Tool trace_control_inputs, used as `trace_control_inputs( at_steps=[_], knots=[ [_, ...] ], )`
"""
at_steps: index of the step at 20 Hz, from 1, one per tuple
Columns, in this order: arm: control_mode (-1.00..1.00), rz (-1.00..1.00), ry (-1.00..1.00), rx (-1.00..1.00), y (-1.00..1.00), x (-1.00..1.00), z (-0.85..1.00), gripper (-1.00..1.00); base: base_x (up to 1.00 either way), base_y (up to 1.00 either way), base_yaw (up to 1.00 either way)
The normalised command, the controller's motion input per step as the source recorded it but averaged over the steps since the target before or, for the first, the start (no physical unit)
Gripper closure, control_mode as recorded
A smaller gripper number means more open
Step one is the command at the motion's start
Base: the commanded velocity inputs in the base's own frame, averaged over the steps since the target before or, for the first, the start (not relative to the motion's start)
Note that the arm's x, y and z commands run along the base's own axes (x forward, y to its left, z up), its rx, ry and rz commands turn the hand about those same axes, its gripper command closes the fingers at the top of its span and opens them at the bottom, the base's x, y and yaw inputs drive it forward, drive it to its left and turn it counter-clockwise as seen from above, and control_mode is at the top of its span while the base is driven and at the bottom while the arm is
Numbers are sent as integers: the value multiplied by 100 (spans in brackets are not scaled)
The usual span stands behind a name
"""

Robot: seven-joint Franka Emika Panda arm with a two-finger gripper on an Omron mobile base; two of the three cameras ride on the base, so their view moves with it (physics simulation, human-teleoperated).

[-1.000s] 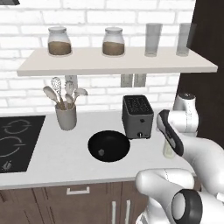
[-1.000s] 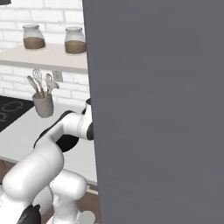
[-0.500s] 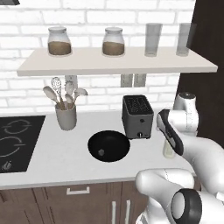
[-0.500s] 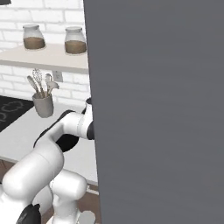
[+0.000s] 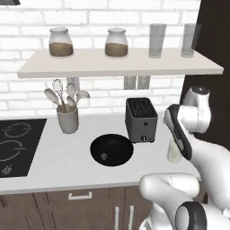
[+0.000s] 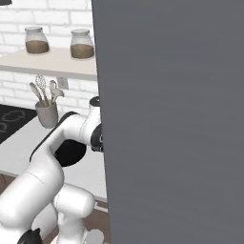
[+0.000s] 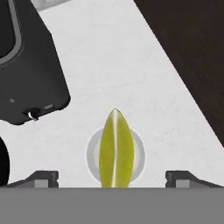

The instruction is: Grab a lemon wedge from the fridge and one ice cube from the ice bowl, and put them in the glass of lemonade.

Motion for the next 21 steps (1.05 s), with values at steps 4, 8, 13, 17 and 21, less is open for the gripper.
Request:
trace_control_inputs(
  at_steps=[4,8,13,17,21],
  knots=[
    [-100,0,-59,-2,0,-52,100,-100,0,0,0],
    [-100,0,-73,-4,0,-75,100,-100,0,0,0],
    [-100,0,-73,-6,2,-87,100,-100,0,0,0],
    [-100,-2,-62,-13,31,-82,100,-100,0,0,0],
    [-100,-3,-48,-18,67,-56,100,-100,0,0,0]
  ],
)
